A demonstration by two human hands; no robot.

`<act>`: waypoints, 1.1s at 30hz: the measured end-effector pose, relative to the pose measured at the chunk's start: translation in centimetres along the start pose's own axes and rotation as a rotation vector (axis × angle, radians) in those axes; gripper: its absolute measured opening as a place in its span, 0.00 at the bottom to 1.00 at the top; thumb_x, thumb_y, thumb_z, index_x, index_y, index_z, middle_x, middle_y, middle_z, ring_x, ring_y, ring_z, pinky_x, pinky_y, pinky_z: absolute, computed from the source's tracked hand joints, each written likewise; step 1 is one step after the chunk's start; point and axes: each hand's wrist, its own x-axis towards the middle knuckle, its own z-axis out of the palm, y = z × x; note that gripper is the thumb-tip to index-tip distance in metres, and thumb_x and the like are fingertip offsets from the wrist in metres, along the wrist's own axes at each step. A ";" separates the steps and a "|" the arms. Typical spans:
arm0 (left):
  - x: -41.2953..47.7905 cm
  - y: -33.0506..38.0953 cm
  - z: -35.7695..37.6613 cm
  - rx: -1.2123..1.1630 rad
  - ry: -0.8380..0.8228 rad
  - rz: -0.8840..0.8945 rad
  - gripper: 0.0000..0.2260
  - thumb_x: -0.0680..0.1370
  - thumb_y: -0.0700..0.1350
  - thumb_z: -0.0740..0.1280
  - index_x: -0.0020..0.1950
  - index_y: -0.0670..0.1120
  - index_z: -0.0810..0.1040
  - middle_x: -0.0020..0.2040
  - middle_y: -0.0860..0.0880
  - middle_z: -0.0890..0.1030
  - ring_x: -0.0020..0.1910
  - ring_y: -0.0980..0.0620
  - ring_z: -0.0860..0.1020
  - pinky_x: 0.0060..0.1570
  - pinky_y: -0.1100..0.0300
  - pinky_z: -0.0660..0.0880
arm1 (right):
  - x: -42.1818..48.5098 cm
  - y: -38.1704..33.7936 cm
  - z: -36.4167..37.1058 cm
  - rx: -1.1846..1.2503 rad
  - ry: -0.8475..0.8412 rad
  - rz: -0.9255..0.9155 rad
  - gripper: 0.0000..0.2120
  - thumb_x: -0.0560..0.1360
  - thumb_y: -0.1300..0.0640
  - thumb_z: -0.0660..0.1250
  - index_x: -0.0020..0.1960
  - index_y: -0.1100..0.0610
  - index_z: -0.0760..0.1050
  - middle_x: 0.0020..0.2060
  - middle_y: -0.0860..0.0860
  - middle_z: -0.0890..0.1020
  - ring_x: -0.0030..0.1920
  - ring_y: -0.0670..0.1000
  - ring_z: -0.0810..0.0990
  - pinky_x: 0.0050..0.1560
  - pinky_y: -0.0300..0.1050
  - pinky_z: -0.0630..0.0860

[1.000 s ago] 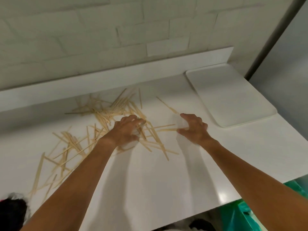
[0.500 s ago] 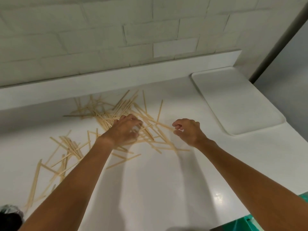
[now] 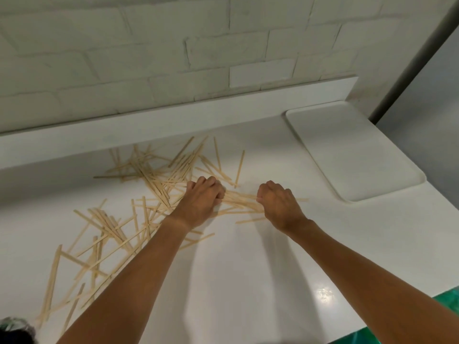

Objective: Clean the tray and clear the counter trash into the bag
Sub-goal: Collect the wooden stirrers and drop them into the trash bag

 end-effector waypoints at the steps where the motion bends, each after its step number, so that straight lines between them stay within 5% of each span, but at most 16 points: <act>1: -0.1 0.0 0.1 0.016 0.006 0.002 0.09 0.79 0.43 0.64 0.44 0.55 0.67 0.46 0.57 0.66 0.49 0.54 0.65 0.49 0.58 0.56 | 0.0 -0.1 -0.3 0.024 -0.006 0.016 0.05 0.79 0.63 0.58 0.49 0.56 0.71 0.46 0.51 0.76 0.47 0.55 0.76 0.45 0.48 0.69; 6: -0.5 -0.7 -0.1 -0.039 0.029 -0.022 0.12 0.78 0.36 0.63 0.47 0.53 0.66 0.45 0.57 0.69 0.47 0.55 0.65 0.49 0.59 0.58 | -0.1 -0.5 -1.7 0.375 -0.053 0.023 0.06 0.81 0.59 0.54 0.47 0.53 0.67 0.40 0.49 0.75 0.40 0.53 0.74 0.42 0.51 0.73; 10: -1.1 -1.5 -0.5 -0.125 -0.008 -0.052 0.20 0.74 0.28 0.57 0.47 0.55 0.64 0.43 0.58 0.67 0.45 0.53 0.66 0.48 0.59 0.62 | -0.1 -1.1 -1.4 0.333 -0.118 -0.057 0.11 0.83 0.54 0.52 0.50 0.55 0.71 0.43 0.51 0.73 0.43 0.53 0.74 0.47 0.55 0.75; 14: -1.6 -1.8 -0.5 -0.113 -0.072 -0.029 0.27 0.72 0.27 0.54 0.63 0.53 0.69 0.51 0.57 0.66 0.52 0.53 0.66 0.58 0.56 0.64 | -0.5 -0.8 -0.5 0.350 -0.137 -0.064 0.12 0.82 0.50 0.57 0.60 0.52 0.74 0.46 0.48 0.70 0.44 0.48 0.72 0.50 0.48 0.74; 20: -2.5 -2.5 -0.7 -0.065 -0.028 -0.002 0.20 0.79 0.34 0.56 0.69 0.49 0.70 0.51 0.55 0.66 0.52 0.52 0.69 0.60 0.55 0.64 | 0.0 -1.1 -1.3 0.402 -0.086 0.018 0.13 0.76 0.47 0.67 0.58 0.51 0.77 0.50 0.49 0.72 0.48 0.49 0.74 0.50 0.47 0.75; 24: -2.5 -2.3 -0.5 -0.060 0.004 0.017 0.14 0.82 0.45 0.57 0.67 0.52 0.71 0.54 0.53 0.68 0.55 0.52 0.69 0.61 0.55 0.62 | 0.5 -1.6 -1.6 0.391 -0.083 0.099 0.07 0.74 0.53 0.67 0.38 0.53 0.76 0.38 0.50 0.75 0.42 0.53 0.76 0.44 0.53 0.77; 30: -1.4 -1.5 0.1 -0.125 0.043 -0.049 0.05 0.79 0.44 0.64 0.53 0.50 0.78 0.50 0.54 0.72 0.54 0.52 0.69 0.58 0.53 0.63 | 0.5 -2.2 -1.4 0.232 -0.072 0.206 0.04 0.78 0.57 0.65 0.48 0.57 0.77 0.46 0.51 0.78 0.48 0.53 0.77 0.43 0.46 0.72; 33: -1.1 -1.0 0.5 -0.074 0.003 -0.080 0.08 0.80 0.43 0.61 0.57 0.50 0.76 0.53 0.53 0.71 0.55 0.50 0.69 0.55 0.55 0.61 | -0.1 -1.9 -0.9 0.114 -0.064 0.154 0.05 0.81 0.58 0.60 0.53 0.58 0.73 0.52 0.51 0.75 0.53 0.53 0.74 0.43 0.45 0.71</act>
